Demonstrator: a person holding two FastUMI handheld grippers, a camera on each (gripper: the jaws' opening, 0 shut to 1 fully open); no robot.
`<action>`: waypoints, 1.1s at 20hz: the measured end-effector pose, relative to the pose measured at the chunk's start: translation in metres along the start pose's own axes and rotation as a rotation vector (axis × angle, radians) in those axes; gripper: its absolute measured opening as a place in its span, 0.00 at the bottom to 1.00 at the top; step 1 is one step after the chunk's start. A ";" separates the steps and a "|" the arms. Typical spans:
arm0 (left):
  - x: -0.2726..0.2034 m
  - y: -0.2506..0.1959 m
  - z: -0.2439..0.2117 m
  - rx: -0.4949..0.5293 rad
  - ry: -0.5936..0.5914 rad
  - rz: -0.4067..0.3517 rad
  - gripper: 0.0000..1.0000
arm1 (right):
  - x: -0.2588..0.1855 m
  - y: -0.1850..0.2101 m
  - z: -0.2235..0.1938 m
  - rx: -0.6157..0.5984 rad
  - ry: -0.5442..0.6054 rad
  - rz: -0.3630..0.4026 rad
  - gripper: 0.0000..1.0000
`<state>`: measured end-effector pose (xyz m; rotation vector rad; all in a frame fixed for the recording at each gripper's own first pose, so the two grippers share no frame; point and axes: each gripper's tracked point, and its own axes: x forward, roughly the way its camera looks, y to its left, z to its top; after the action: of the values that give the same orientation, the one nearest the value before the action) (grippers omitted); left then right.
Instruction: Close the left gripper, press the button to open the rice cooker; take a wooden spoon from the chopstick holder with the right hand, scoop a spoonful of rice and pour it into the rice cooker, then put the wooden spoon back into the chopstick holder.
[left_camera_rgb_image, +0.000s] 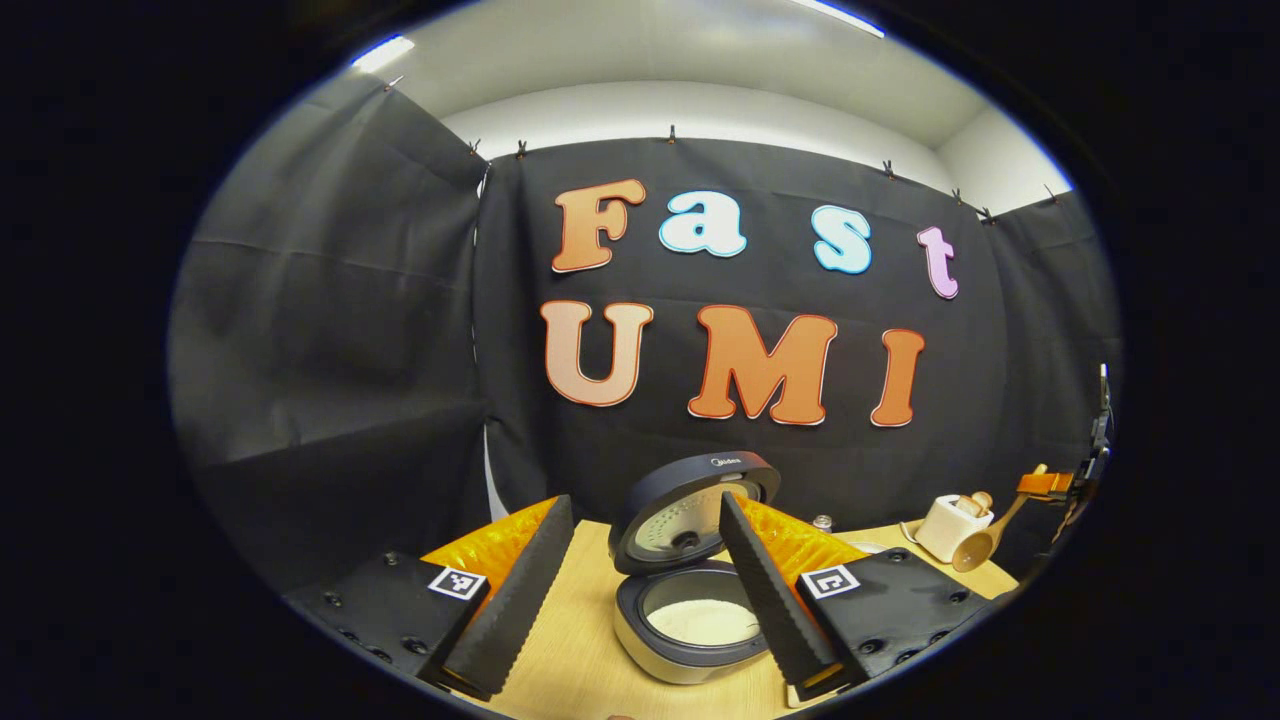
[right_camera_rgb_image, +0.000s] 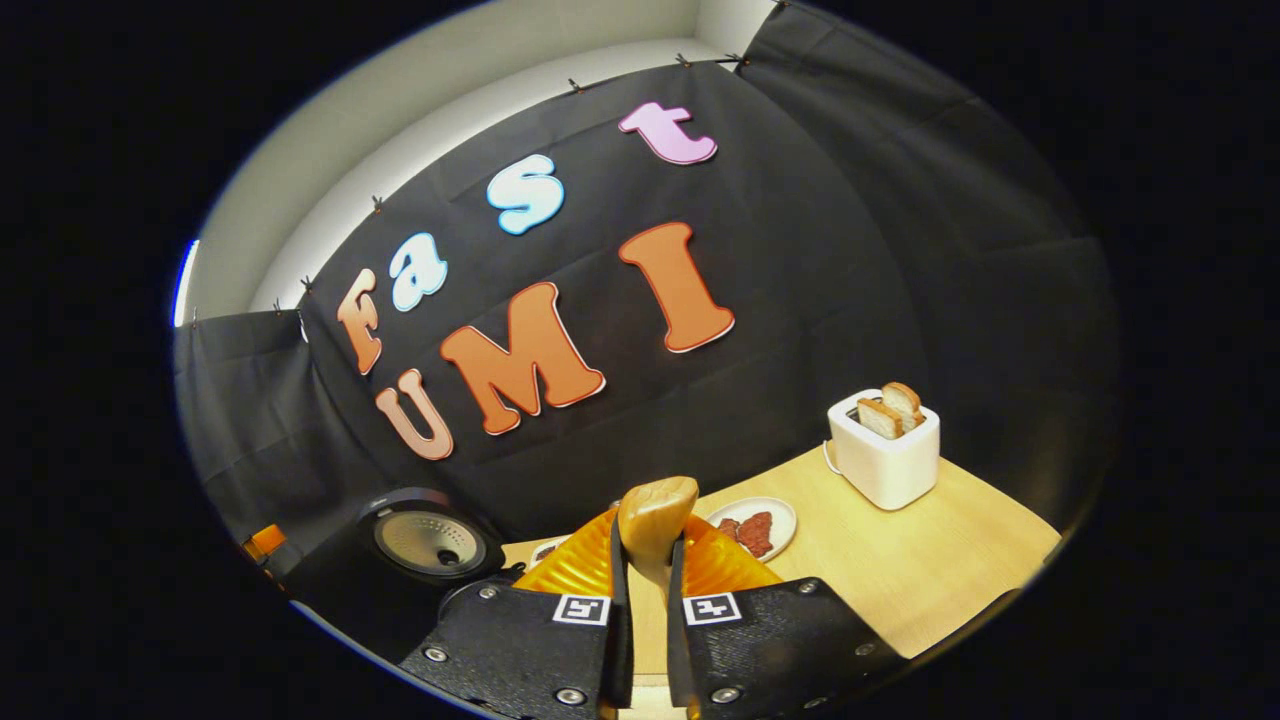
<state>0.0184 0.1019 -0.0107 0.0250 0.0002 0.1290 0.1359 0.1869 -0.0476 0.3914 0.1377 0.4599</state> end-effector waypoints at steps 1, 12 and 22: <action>-0.001 -0.003 0.000 -0.003 -0.001 0.002 1.00 | 0.001 -0.012 -0.004 0.005 0.003 -0.018 0.13; -0.001 -0.022 -0.016 0.019 0.042 0.015 1.00 | 0.025 -0.111 -0.061 0.066 0.067 -0.139 0.13; 0.011 -0.021 -0.045 0.044 0.097 0.056 0.96 | 0.049 -0.141 -0.123 0.154 0.160 -0.114 0.13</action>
<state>0.0315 0.0831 -0.0563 0.0625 0.0990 0.1859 0.2102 0.1350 -0.2182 0.4946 0.3508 0.3690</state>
